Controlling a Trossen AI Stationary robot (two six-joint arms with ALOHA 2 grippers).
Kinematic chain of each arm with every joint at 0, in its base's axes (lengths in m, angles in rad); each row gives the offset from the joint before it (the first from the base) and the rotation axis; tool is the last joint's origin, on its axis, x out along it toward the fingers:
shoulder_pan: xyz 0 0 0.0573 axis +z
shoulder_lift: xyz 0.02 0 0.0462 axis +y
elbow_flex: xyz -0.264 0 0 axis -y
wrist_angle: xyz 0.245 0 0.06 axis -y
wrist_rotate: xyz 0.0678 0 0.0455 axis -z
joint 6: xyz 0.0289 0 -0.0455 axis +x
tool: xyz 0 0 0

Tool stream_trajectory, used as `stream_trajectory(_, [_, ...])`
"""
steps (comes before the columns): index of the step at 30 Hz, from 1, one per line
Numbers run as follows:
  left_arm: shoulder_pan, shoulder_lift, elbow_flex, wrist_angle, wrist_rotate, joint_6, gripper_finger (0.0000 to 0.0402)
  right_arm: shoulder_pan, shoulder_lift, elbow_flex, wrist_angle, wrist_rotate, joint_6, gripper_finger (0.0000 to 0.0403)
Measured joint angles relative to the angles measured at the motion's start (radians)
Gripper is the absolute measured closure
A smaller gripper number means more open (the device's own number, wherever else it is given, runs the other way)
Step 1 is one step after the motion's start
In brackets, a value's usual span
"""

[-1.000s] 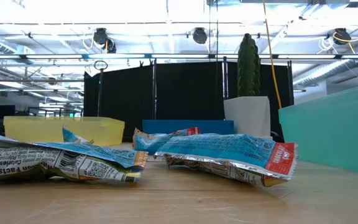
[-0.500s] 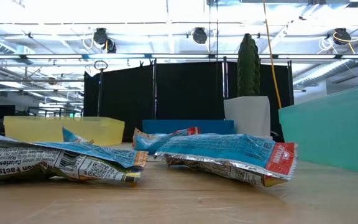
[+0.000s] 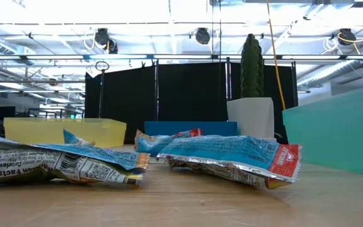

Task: Pick and place Granola Bars by type
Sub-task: Put the blue granola bar into the green bin

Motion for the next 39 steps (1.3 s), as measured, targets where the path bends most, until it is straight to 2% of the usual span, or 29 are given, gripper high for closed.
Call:
stream_trajectory(16, [0.001, 0.000, 0.000, -0.002, 0.000, 0.020, 0.0386, 0.000, 0.000, 0.000, -0.006, 0.000, -0.038, 0.0350])
stream_trajectory(24, [0.000, 0.000, 0.000, 0.004, 0.000, 0.022, 0.0382, 0.000, 0.000, 0.000, -0.004, 0.000, -0.035, 0.0371])
stream_trajectory(31, [0.001, 0.000, 0.000, 0.033, 0.000, 0.022, 0.0305, 0.000, -0.001, 0.000, 0.000, -0.001, -0.035, 0.0376])
stream_trajectory(39, [0.007, 0.000, 0.000, 0.061, 0.000, 0.025, 0.0185, 0.000, -0.001, -0.002, -0.007, -0.001, -0.034, 0.0378])
